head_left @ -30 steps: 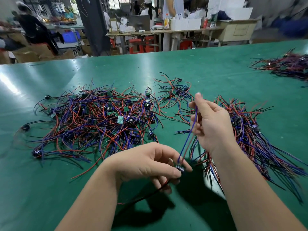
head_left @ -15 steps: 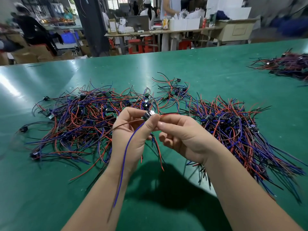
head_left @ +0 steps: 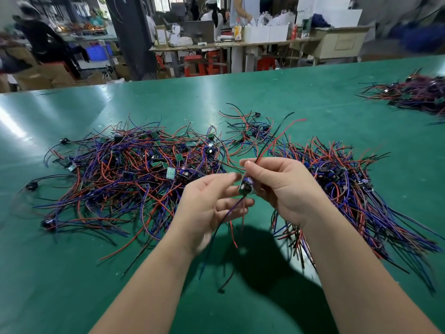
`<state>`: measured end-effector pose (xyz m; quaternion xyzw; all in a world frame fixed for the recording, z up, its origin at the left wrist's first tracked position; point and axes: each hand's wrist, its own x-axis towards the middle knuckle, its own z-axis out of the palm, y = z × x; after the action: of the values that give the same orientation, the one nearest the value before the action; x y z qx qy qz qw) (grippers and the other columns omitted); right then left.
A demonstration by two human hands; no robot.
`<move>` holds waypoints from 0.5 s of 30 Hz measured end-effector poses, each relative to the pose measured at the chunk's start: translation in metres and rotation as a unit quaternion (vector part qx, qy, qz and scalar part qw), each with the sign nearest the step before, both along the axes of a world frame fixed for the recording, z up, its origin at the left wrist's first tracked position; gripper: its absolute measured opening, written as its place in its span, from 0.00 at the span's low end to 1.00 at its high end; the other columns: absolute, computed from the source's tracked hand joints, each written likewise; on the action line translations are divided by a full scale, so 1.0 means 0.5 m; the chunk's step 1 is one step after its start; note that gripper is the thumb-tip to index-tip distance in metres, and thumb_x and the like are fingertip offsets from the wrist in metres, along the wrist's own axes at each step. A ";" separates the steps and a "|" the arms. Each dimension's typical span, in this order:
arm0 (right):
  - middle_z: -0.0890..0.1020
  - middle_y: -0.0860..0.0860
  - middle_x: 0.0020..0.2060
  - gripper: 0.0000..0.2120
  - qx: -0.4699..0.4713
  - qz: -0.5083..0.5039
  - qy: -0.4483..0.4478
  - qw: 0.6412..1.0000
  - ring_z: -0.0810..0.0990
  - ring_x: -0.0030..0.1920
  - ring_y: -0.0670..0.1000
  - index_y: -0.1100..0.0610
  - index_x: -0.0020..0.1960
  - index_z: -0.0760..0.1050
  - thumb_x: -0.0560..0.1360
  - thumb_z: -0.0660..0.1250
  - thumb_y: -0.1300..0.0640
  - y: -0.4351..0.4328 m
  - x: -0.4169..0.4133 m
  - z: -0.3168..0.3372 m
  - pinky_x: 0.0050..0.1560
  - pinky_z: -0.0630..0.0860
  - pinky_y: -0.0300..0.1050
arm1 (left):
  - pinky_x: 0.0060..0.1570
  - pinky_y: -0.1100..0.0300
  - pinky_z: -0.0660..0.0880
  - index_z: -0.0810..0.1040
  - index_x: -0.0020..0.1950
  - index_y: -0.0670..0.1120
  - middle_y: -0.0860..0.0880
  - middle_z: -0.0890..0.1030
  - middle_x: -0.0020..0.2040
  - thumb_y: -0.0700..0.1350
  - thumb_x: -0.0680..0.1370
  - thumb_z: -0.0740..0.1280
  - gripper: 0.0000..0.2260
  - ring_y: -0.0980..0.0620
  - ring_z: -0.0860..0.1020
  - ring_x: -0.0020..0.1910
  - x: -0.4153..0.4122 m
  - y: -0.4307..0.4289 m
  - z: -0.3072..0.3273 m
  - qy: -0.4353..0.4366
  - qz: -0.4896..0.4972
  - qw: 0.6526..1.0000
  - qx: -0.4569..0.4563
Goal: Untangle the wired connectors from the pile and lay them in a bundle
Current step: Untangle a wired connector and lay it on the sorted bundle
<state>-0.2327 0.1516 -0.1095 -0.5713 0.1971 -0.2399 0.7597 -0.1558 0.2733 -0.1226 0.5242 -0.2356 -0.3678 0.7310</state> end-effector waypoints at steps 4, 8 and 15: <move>0.80 0.50 0.27 0.04 -0.119 -0.047 0.031 0.991 0.71 0.26 0.45 0.56 0.37 0.82 0.70 0.72 0.63 0.002 0.002 -0.008 0.27 0.66 0.34 | 0.30 0.63 0.78 0.80 0.42 0.39 0.43 0.84 0.36 0.46 0.64 0.73 0.12 0.52 0.82 0.31 -0.012 -0.001 -0.005 -0.049 -0.034 0.996 0.064; 0.81 0.49 0.27 0.07 -0.097 -0.107 0.006 0.990 0.71 0.25 0.43 0.57 0.35 0.82 0.72 0.71 0.62 -0.015 -0.004 -0.001 0.27 0.68 0.33 | 0.30 0.65 0.77 0.82 0.35 0.45 0.45 0.85 0.38 0.45 0.69 0.73 0.05 0.53 0.83 0.34 -0.006 0.013 0.002 -0.081 -0.141 0.976 0.146; 0.79 0.49 0.24 0.07 -0.051 -0.151 -0.019 0.987 0.70 0.22 0.43 0.57 0.36 0.81 0.73 0.71 0.62 -0.026 -0.010 0.009 0.24 0.66 0.32 | 0.30 0.67 0.75 0.79 0.30 0.52 0.46 0.85 0.38 0.47 0.68 0.74 0.08 0.52 0.83 0.36 0.006 0.037 0.008 -0.132 -0.302 0.920 0.214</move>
<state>-0.2377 0.1384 -0.1049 -0.5682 0.2538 -0.3726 0.6884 -0.1525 0.2919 -0.1184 0.6157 -0.3927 -0.5404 0.4179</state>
